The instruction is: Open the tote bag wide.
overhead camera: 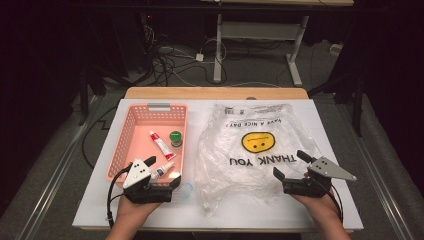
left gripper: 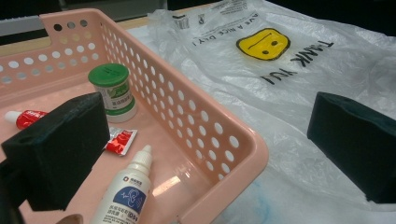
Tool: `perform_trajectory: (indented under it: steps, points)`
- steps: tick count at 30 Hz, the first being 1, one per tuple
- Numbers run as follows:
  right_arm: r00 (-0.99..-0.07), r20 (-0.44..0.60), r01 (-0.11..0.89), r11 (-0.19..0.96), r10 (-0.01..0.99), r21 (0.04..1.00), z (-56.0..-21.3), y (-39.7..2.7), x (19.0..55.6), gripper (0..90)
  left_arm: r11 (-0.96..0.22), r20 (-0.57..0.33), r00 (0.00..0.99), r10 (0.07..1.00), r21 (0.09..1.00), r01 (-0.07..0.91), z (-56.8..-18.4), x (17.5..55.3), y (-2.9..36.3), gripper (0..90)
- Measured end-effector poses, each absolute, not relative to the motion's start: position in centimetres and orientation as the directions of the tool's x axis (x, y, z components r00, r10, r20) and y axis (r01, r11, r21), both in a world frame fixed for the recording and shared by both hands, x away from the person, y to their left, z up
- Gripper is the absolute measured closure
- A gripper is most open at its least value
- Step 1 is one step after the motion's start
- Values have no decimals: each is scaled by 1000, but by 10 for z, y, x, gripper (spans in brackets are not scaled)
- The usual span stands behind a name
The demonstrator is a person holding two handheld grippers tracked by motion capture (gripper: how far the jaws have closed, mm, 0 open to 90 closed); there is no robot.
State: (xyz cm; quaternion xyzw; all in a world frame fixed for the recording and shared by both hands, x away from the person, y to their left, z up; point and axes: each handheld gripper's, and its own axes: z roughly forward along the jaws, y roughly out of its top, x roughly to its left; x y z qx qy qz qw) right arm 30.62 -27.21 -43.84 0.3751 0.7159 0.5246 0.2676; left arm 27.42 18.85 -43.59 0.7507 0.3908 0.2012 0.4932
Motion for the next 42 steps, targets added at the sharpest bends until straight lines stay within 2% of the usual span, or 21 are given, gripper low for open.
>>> perform_trajectory:
  steps: [14,23,42]
  points:
    - [-588,5,255,179,809,950,-437,-271,306,2,-220,-75,619,782,896,386,-434,273,187,0]
    - [-562,11,256,162,827,953,-431,-283,308,2,-223,-72,618,783,895,387,-433,273,187,0]
    - [-420,32,295,103,907,950,-426,-345,314,2,-231,-77,616,784,885,405,-433,274,187,0]
